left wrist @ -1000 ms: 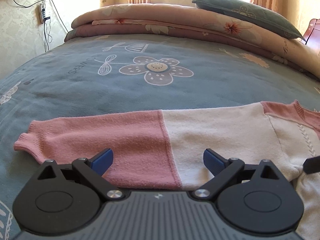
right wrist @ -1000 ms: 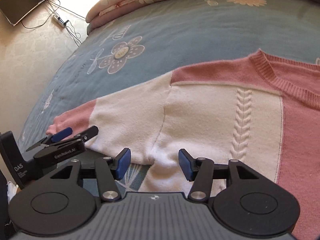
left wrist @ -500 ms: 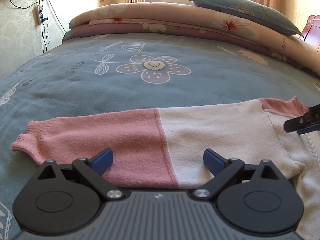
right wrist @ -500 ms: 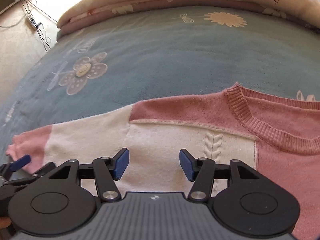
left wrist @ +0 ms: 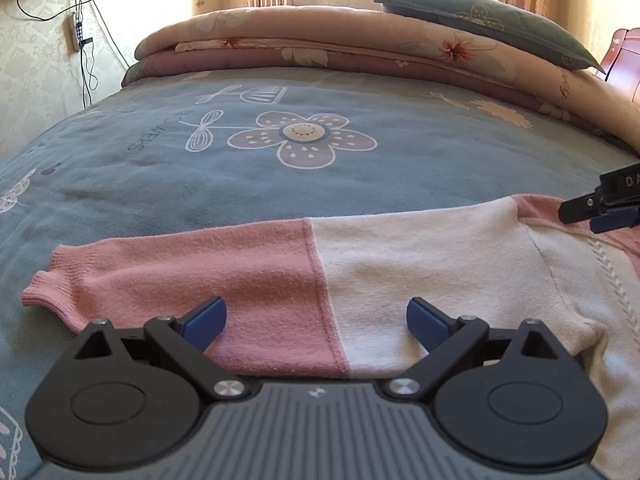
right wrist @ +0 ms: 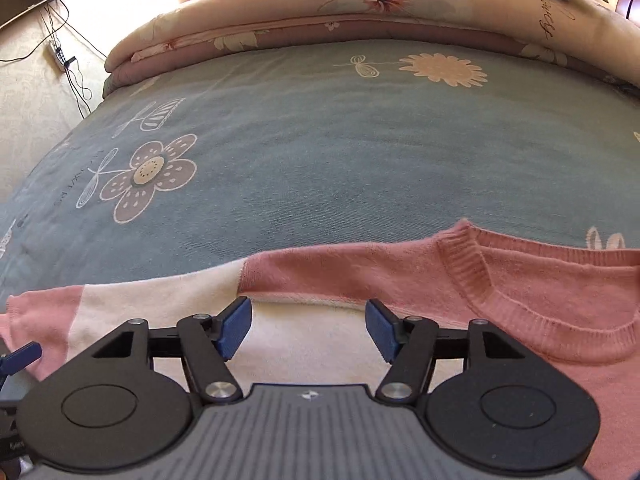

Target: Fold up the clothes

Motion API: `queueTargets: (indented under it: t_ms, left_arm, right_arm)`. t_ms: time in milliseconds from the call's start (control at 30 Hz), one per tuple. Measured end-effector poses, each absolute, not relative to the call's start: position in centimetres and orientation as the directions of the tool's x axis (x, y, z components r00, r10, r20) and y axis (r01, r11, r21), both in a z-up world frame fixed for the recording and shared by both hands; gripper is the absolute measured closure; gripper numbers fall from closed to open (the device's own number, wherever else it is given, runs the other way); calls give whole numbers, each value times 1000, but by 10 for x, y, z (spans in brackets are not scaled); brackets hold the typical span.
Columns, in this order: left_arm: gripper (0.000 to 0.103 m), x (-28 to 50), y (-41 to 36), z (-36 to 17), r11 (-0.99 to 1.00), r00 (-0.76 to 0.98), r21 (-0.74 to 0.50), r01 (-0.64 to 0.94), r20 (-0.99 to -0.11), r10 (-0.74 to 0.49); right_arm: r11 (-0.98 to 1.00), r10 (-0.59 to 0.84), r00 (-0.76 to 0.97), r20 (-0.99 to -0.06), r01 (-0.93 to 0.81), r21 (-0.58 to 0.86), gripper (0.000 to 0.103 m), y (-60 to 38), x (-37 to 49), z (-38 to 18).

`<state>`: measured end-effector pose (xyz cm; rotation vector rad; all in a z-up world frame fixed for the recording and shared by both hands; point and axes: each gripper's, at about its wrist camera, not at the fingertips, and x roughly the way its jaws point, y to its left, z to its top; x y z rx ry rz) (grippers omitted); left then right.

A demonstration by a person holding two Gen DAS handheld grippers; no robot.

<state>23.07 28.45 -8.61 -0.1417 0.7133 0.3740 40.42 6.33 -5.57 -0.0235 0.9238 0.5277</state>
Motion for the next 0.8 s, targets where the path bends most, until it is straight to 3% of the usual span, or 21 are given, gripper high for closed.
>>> queueTargets:
  t_ms: [267, 367, 467, 567, 800]
  left_arm:
    - [6, 232, 285, -87, 925, 691, -1, -380, -665, 283]
    - [6, 232, 284, -87, 926, 691, 0, -378, -666, 282]
    - [6, 231, 284, -87, 925, 690, 4, -379, -665, 286]
    - [6, 231, 283, -86, 923, 689, 7, -385, -663, 293]
    - [6, 230, 287, -87, 915, 684, -2, -403, -665, 300]
  right_arm:
    - [892, 383, 503, -775, -418, 170, 35, 80, 427, -76]
    - [894, 362, 514, -778, -428, 133, 28, 94, 435, -88]
    - [902, 350, 524, -777, -411, 129, 29, 95, 433, -80]
    - [874, 404, 543, -736, -467, 135, 29, 96, 419, -66]
    - [848, 381, 505, -774, -524, 76, 25, 129, 417, -86]
